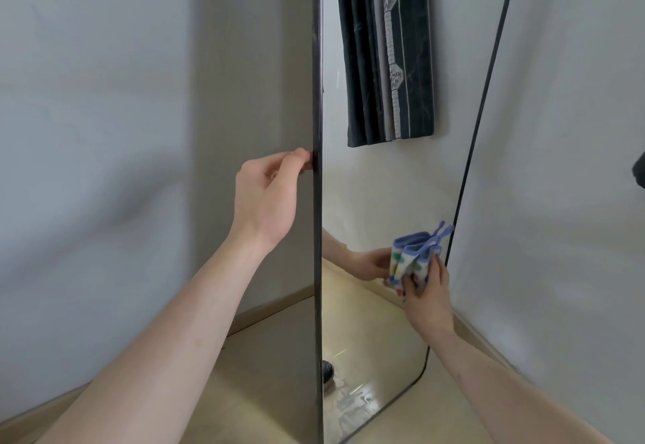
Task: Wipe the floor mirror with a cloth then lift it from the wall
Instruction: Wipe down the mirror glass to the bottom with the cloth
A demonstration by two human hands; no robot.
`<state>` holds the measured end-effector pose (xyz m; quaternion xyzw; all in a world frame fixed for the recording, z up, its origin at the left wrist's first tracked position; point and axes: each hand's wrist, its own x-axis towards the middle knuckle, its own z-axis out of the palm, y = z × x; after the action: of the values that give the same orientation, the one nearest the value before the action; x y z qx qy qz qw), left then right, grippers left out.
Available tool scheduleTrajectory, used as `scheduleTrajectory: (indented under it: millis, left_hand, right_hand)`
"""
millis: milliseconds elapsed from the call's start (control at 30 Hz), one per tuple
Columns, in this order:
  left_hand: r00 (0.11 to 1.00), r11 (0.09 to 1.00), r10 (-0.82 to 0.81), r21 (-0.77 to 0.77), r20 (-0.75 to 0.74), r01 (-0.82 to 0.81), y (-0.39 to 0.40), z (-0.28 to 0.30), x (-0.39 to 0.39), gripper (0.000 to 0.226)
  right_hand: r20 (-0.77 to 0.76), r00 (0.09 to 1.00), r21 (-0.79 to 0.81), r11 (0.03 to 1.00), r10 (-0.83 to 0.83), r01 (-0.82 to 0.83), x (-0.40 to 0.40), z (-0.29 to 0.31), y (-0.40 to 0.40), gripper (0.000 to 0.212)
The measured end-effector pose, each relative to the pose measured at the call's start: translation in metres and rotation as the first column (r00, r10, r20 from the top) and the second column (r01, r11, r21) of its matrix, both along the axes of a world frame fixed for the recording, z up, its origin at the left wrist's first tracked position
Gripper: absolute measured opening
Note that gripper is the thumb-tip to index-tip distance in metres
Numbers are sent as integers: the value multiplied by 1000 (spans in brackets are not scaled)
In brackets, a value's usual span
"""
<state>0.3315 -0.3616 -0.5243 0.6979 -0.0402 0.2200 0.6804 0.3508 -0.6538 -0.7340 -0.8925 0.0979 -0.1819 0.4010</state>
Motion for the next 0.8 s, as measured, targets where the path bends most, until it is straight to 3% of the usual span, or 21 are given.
scheduleTrajectory:
  millis: [200, 300, 433, 567, 800]
  left_hand:
    - [996, 993, -11, 116, 83, 2, 2, -9, 14, 37]
    - [997, 991, 10, 131, 83, -21, 2, -7, 13, 22]
    - [996, 988, 30, 151, 88, -43, 1, -5, 10, 25]
    - [998, 991, 23, 132, 63, -31, 0, -8, 3, 20]
    - [997, 995, -53, 83, 52, 48, 1, -3, -10, 25]
  right_hand:
    - [-249, 962, 87, 987, -113, 138, 29, -9, -38, 62]
    - [-304, 944, 111, 980, -125, 165, 36, -19, -45, 61]
    - [-344, 930, 169, 966, -128, 195, 40, -23, -41, 62]
    - [-294, 945, 204, 956, -144, 209, 27, -6, -14, 61]
    - [-26, 997, 239, 969, -66, 70, -12, 46, 53, 64]
